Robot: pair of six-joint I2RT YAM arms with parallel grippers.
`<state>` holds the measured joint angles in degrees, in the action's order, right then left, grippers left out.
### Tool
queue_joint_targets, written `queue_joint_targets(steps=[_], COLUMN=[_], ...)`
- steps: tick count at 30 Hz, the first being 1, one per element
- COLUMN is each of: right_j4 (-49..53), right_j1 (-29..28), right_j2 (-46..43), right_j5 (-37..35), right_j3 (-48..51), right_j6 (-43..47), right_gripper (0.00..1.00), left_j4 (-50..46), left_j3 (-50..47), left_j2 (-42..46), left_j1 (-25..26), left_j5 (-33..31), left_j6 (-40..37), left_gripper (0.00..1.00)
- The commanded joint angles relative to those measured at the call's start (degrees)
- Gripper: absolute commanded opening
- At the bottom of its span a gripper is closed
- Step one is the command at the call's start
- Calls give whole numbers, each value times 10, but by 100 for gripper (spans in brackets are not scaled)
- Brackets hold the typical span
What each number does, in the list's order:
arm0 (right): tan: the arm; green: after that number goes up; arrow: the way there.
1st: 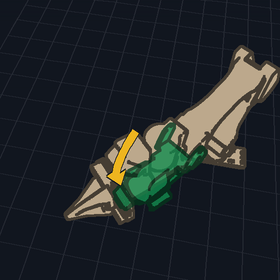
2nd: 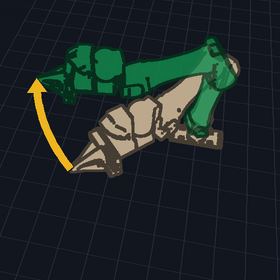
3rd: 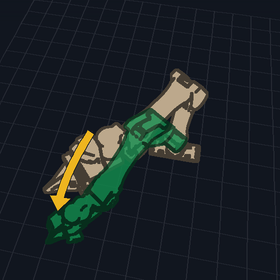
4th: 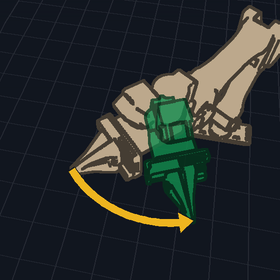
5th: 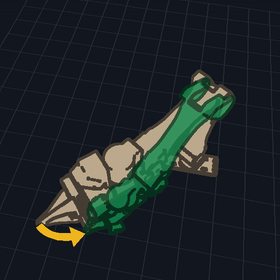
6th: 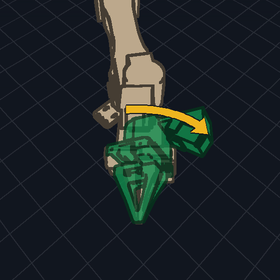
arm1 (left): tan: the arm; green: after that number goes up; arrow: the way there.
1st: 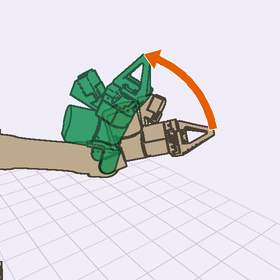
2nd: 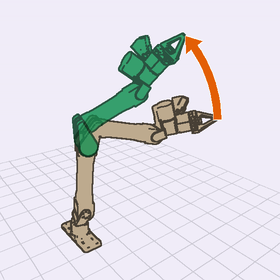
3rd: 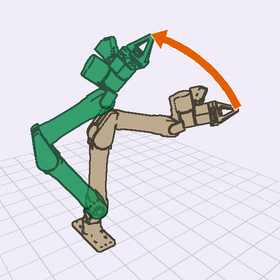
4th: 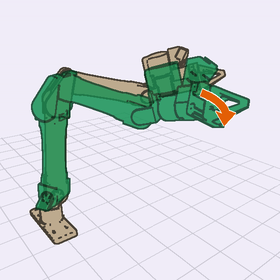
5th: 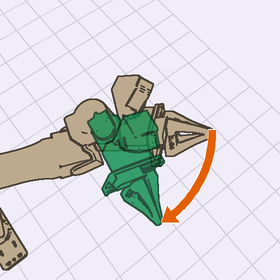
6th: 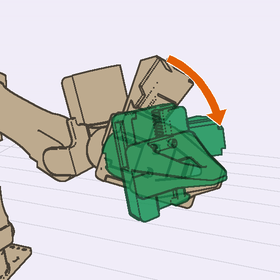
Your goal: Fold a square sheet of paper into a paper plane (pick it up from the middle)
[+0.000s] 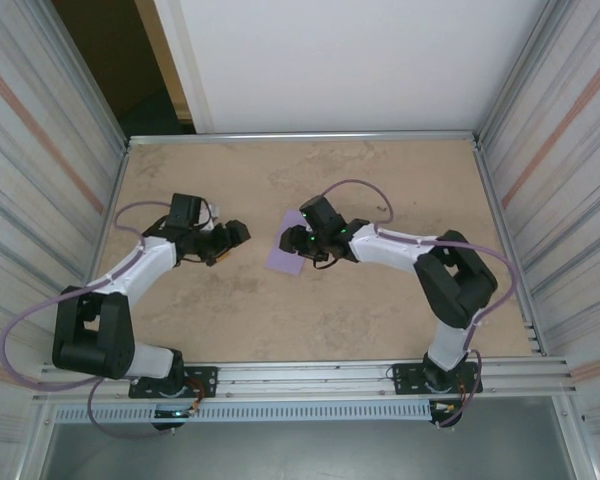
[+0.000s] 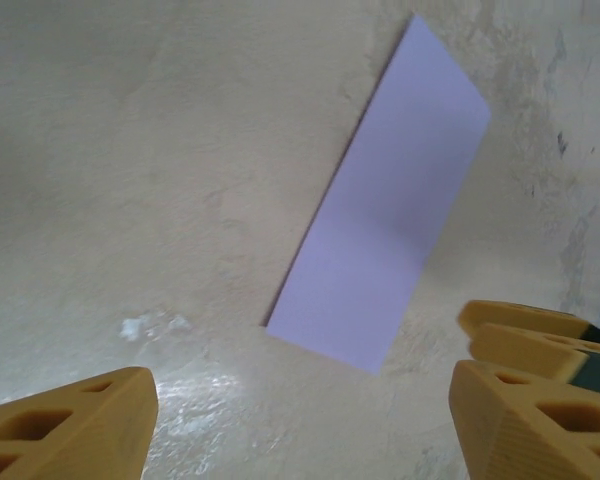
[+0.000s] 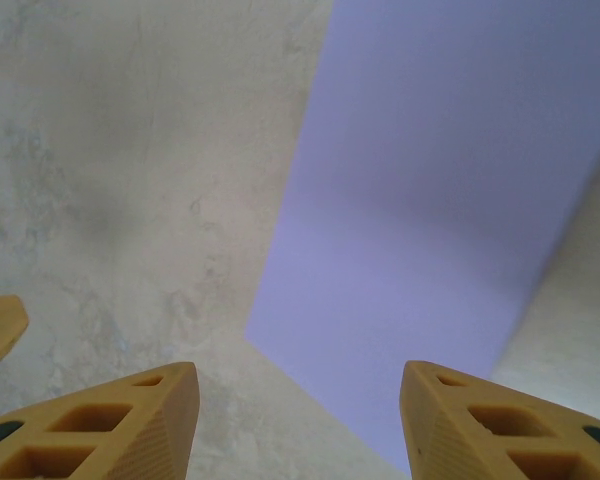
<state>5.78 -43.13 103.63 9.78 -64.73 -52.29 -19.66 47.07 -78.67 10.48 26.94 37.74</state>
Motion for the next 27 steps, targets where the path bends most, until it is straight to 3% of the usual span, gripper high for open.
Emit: queue_joint_targets(steps=[1, 12, 16, 20, 23, 27], right_j4=[-23, 5, 78, 161, 141, 50], right_j1=[2, 6, 28, 47, 57, 47], right_j2=[44, 80, 54, 6, -42, -104], right_j5=[37, 76, 96, 72, 85, 66], right_j3=[-16, 6, 40, 62, 78, 121], right_j6=[-31, 0, 119, 238, 224, 101], right_gripper=[54, 53, 49, 48, 48, 49], left_j4=[13, 32, 41, 53, 68, 89], left_j3=[-16, -9, -16, -24, -27, -26], left_j2=[24, -8, -14, -22, -31, -46], left_j1=[-11, -12, -12, -3, 16, 48], left_j5=[17, 41, 56, 76, 73, 73], left_j6=[4, 9, 4, 3, 10, 31], left_gripper=[81, 86, 86, 85, 84, 83])
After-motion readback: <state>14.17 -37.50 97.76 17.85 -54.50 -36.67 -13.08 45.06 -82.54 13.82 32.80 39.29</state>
